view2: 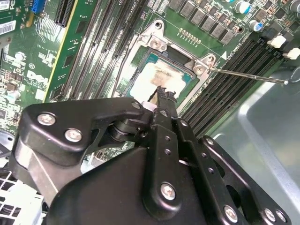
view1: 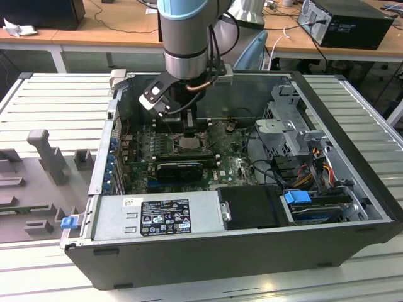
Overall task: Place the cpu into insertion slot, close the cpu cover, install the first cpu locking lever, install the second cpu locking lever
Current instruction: 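Place the cpu into insertion slot, then close the cpu cover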
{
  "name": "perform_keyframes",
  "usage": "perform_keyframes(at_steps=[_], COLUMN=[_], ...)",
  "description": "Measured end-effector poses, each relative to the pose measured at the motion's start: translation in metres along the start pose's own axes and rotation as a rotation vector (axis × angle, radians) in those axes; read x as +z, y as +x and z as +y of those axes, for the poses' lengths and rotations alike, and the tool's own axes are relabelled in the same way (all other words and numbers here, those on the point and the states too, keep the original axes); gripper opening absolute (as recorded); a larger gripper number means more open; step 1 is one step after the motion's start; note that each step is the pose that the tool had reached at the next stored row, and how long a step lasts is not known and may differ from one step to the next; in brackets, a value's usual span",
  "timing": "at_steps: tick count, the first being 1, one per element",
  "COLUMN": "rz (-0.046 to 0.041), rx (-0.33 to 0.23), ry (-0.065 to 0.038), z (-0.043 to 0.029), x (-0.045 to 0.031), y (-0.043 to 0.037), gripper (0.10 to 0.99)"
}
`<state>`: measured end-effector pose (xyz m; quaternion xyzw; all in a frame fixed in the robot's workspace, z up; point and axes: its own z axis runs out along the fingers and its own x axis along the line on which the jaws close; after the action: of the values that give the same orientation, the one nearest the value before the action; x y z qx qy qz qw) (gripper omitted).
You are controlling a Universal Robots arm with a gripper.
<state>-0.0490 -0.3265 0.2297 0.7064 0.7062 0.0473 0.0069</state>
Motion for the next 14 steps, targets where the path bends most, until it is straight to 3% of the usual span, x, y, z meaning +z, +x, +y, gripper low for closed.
perform_keyframes(at_steps=[3, 4, 10, 14], rz=[0.0001, 0.0036, 0.0120, 0.0126], rx=[0.000, 0.000, 0.002, 0.002], ry=[0.000, 0.001, 0.019, 0.020], z=[0.0002, 0.0009, 0.0135, 0.0154], x=[-0.0018, -0.0019, -0.0010, -0.0025], y=[0.0001, -0.0004, -0.0021, -0.0020], gripper=[0.106, 0.106, 0.106, 0.106])
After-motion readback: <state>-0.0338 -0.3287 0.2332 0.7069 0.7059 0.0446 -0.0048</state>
